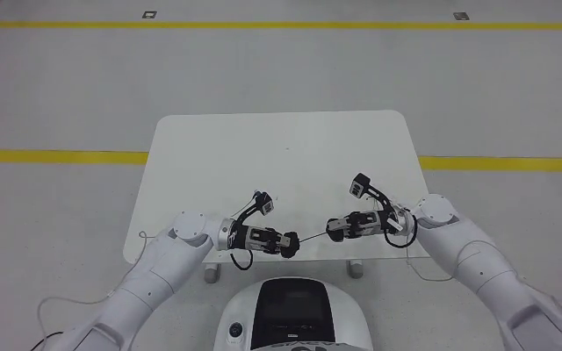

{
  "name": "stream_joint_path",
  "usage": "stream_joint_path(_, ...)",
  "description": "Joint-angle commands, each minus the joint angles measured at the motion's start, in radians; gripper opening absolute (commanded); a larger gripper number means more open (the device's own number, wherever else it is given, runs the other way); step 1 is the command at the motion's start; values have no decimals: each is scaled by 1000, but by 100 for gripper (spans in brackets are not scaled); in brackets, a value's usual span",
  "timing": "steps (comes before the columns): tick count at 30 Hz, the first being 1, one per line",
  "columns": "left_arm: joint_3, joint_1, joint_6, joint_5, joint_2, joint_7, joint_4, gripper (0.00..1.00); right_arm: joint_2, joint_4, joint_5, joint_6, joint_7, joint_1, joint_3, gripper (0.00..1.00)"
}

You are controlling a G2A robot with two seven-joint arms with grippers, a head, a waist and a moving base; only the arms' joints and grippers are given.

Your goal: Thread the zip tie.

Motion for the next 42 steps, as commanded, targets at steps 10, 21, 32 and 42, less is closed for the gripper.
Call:
stream_joint_path(10,0,0,0,0,0,0,0,0,8,-17,-6,0,0,-6,3,12)
stream_joint_path(21,0,0,0,0,0,0,0,0,19,-45,-10,0,0,-24,18,15)
stream_joint_path(32,0,0,0,0,0,0,0,0,27,-56,-19,0,0,-33,28,12)
stream_joint_path(42,0,0,0,0,0,0,0,0,31,-63,-19,0,0,-37,30,7)
